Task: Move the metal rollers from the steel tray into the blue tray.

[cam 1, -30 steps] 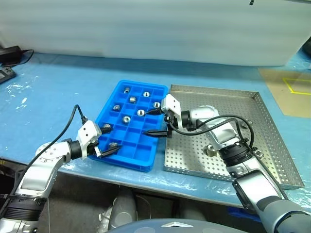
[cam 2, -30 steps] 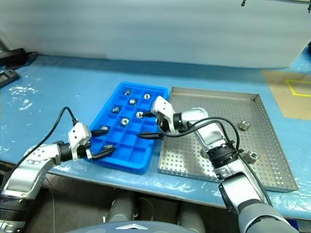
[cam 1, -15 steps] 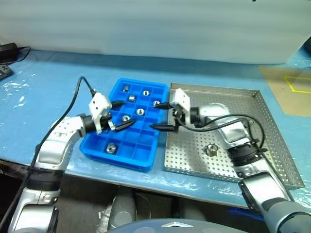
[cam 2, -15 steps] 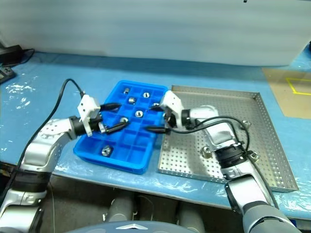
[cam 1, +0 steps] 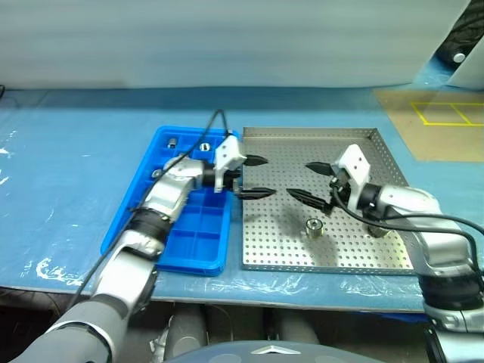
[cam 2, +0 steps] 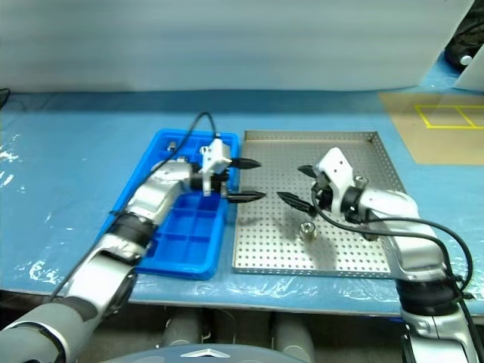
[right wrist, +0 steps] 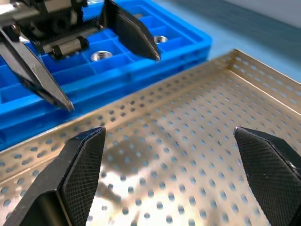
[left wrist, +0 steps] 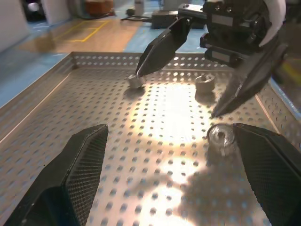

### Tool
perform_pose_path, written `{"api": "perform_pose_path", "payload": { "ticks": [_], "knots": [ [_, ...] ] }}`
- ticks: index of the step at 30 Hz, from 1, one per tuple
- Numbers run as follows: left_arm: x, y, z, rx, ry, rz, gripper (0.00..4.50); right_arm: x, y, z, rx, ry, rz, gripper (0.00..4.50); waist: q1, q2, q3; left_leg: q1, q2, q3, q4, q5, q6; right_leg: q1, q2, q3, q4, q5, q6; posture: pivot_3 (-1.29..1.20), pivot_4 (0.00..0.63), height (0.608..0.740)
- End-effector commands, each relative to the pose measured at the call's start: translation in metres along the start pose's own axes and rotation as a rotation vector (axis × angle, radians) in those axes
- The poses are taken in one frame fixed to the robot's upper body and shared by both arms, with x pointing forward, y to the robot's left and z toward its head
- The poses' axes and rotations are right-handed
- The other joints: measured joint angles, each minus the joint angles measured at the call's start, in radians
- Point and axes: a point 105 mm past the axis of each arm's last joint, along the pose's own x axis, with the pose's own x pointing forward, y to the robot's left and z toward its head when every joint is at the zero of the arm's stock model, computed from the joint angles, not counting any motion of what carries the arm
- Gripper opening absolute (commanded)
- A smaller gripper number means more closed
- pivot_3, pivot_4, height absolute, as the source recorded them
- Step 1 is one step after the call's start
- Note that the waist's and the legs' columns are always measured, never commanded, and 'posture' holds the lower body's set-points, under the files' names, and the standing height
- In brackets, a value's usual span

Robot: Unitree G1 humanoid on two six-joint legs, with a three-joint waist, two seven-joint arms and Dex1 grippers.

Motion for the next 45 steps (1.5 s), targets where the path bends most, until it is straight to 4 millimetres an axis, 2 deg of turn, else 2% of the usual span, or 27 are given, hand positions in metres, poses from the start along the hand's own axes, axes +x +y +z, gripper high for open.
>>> {"api": "perform_pose_path", "payload": {
  "ticks": [1, 7, 12, 21, 27, 30, 34, 35, 38, 41, 45],
  "knots": [
    [0.025, -0.008, -0.002, 0.016, 0.013, -0.111, 4.45, -0.022, 0.003, 0.015, -0.02, -0.046, -0.102, 4.5, -0.023, 0.0, 0.0, 0.0, 0.0, 0.0, 0.0, -0.001, 0.001, 0.0, 0.0, 0.0, -0.001, 0.0, 0.0, -0.58, 0.15, 0.74],
    [0.048, -0.025, -0.024, -0.008, 0.088, -0.224, 4.45, -0.047, 0.01, 0.007, 0.013, -0.013, -0.207, 4.5, -0.094, 0.002, 0.0, 0.001, -0.001, 0.001, 0.0, -0.003, 0.005, 0.001, 0.001, 0.003, -0.006, 0.001, 0.002, -0.68, 0.15, 0.74],
    [0.053, -0.035, -0.046, -0.034, 0.148, -0.242, 4.45, -0.061, 0.012, 0.003, 0.03, 0.013, -0.26, 4.5, -0.139, 0.002, 0.001, 0.0, -0.001, 0.001, 0.001, -0.004, 0.007, 0.001, 0.001, 0.003, -0.008, -0.001, 0.005, -0.7, 0.15, 0.74],
    [0.063, -0.04, -0.068, -0.044, 0.215, -0.167, 4.45, -0.065, 0.015, 0.0, 0.041, 0.025, -0.28, 4.5, -0.194, 0.005, 0.004, -0.002, -0.004, -0.001, 0.003, -0.007, 0.011, 0.004, -0.004, 0.0, -0.011, -0.004, 0.011, -0.71, 0.15, 0.74],
    [0.061, -0.039, -0.078, -0.047, 0.269, -0.137, 4.45, -0.065, 0.016, 0.0, 0.043, 0.029, -0.277, 4.5, -0.229, 0.006, 0.005, -0.005, -0.009, -0.003, 0.002, -0.01, 0.015, 0.005, -0.009, -0.003, -0.014, -0.007, 0.014, -0.71, 0.15, 0.74],
    [0.057, -0.042, -0.081, -0.055, 0.277, -0.162, 3.87, -0.063, 0.017, -0.001, 0.047, 0.031, -0.271, 4.5, -0.244, 0.007, 0.005, -0.005, -0.009, -0.004, 0.002, -0.011, 0.017, 0.009, -0.01, -0.006, -0.018, -0.006, 0.014, -0.71, 0.15, 0.74],
    [0.056, -0.037, -0.083, -0.027, 0.293, -0.127, 2.5, -0.062, 0.02, -0.003, 0.054, 0.034, -0.26, 4.5, -0.254, 0.007, 0.005, -0.005, -0.012, -0.005, 0.001, -0.013, 0.02, 0.012, -0.013, -0.007, -0.024, -0.005, 0.013, -0.7, 0.15, 0.74],
    [0.056, -0.037, -0.083, -0.029, 0.289, -0.125, 2.5, -0.061, 0.02, -0.003, 0.055, 0.034, -0.259, 4.5, -0.255, 0.007, 0.005, -0.005, -0.013, -0.005, 0.001, -0.013, 0.021, 0.012, -0.014, -0.007, -0.025, -0.004, 0.011, -0.7, 0.15, 0.74],
    [0.056, -0.038, -0.081, -0.046, 0.267, -0.129, 1.78, -0.06, 0.02, -0.003, 0.057, 0.035, -0.253, 4.5, -0.259, 0.007, 0.005, -0.005, -0.015, -0.005, 0.001, -0.014, 0.023, 0.013, -0.015, -0.007, -0.026, -0.003, 0.01, -0.69, 0.15, 0.74],
    [0.056, -0.031, -0.078, -0.034, 0.256, -0.083, 1.74, -0.058, 0.018, -0.002, 0.054, 0.035, -0.244, 4.5, -0.265, 0.007, 0.006, -0.006, -0.016, -0.005, 0.001, -0.015, 0.023, 0.013, -0.017, -0.007, -0.027, -0.003, 0.01, -0.67, 0.15, 0.74],
    [0.056, -0.019, -0.057, -0.011, 0.164, -0.044, 1.74, -0.056, 0.015, -0.001, 0.05, 0.032, -0.236, 4.5, -0.273, 0.009, 0.01, -0.006, -0.017, -0.005, 0.001, -0.015, 0.024, 0.014, -0.018, -0.007, -0.027, -0.003, 0.01, -0.65, 0.15, 0.74]
  ]
}}
